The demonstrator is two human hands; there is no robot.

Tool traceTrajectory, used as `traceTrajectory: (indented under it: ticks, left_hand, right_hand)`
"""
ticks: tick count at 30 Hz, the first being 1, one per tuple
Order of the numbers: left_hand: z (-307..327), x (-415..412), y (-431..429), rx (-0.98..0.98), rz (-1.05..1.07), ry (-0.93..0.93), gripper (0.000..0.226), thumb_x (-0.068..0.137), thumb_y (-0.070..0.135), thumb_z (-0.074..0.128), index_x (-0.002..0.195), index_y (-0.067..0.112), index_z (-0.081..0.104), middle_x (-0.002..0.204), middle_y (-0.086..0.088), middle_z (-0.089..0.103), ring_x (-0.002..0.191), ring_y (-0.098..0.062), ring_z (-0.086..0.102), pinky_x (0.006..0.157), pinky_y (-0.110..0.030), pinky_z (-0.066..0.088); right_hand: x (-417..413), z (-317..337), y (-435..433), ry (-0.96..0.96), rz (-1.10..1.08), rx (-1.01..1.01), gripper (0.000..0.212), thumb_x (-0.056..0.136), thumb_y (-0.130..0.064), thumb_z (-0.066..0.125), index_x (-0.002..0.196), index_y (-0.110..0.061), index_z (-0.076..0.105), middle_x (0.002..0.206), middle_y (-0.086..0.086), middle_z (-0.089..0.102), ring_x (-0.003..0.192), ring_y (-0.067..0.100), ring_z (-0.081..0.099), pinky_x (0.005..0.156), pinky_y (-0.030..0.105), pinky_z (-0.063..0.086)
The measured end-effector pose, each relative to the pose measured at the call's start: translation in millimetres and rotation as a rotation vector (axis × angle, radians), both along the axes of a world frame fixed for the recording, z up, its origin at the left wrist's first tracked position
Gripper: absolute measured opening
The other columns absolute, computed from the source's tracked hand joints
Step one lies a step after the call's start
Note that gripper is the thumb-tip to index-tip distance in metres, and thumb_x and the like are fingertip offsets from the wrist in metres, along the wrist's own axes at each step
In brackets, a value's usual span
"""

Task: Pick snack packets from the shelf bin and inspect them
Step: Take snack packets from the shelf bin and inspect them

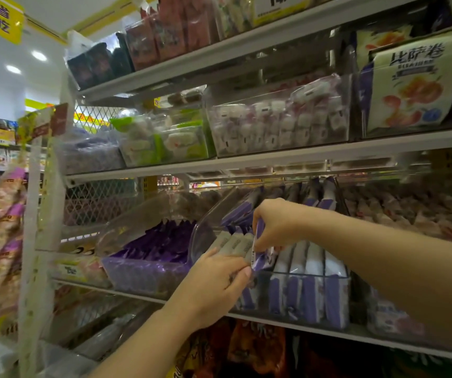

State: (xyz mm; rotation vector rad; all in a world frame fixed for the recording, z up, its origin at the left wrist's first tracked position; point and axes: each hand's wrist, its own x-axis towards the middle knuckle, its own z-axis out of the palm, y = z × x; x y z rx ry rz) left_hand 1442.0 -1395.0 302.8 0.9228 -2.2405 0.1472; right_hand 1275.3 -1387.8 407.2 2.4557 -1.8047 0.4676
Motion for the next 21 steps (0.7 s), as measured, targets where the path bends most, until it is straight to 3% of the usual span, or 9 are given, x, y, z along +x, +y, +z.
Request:
traceTrajectory:
  ticks: [5,9,11,15,18,21]
  left_hand:
    - [2,6,4,0.029,0.021,0.012,0.035,0.098,0.041,0.033,0.101,0.03,0.066,0.085,0.023,0.06,0.088,0.011,0.051,0.114,-0.035,0.026]
    - [3,4,8,0.031,0.027,0.021,0.025,0.1,0.036,0.037,0.092,0.034,0.06,0.074,0.018,0.052,0.082,0.011,0.047,0.104,-0.034,0.034]
    - [1,4,10,0.024,0.034,0.038,0.024,0.1,0.034,0.038,0.095,0.033,0.061,0.075,0.017,0.053,0.085,0.011,0.046,0.101,-0.032,0.035]
    - [-4,0,11,0.015,0.037,0.093,0.021,0.1,0.037,0.039,0.117,0.04,0.051,0.101,0.026,0.057,0.099,0.022,0.037,0.104,-0.026,0.031]
    - [-6,-9,14,-0.045,0.004,0.051,0.034,0.099,0.041,0.037,0.132,0.041,0.043,0.125,0.03,0.048,0.111,0.022,0.027,0.111,-0.022,0.025]
    - [-7,-17,14,-0.055,-0.013,-0.001,0.034,0.099,0.038,0.036,0.131,0.039,0.047,0.128,0.025,0.053,0.115,0.019,0.035,0.117,-0.022,0.013]
  right_hand:
    - [-1,-17,3,0.121,-0.006,-0.095,0.028,0.081,-0.026,0.074,0.104,-0.013,0.065,0.091,0.005,0.065,0.078,0.016,0.063,0.061,0.023,0.051]
    - [1,-36,7,0.19,-0.018,-0.116,0.051,0.085,-0.048,0.066,0.123,-0.016,0.056,0.108,0.004,0.063,0.092,0.019,0.062,0.081,0.037,0.056]
    - [-5,-40,14,0.159,-0.005,-0.06,0.055,0.089,-0.055,0.056,0.131,-0.02,0.049,0.108,-0.001,0.061,0.093,0.016,0.061,0.084,0.038,0.054]
    - [-19,-47,29,0.185,0.079,-0.007,0.022,0.096,-0.042,0.048,0.105,-0.025,0.059,0.094,-0.003,0.063,0.083,0.014,0.06,0.077,0.035,0.052]
    - [-29,-35,36,0.195,0.17,0.041,0.023,0.099,-0.032,0.046,0.11,-0.024,0.065,0.099,-0.004,0.067,0.088,0.013,0.062,0.081,0.031,0.051]
    - [-35,-22,34,0.223,0.196,-0.016,0.023,0.098,-0.023,0.052,0.112,-0.025,0.07,0.097,-0.011,0.068,0.082,-0.001,0.059,0.078,0.014,0.046]
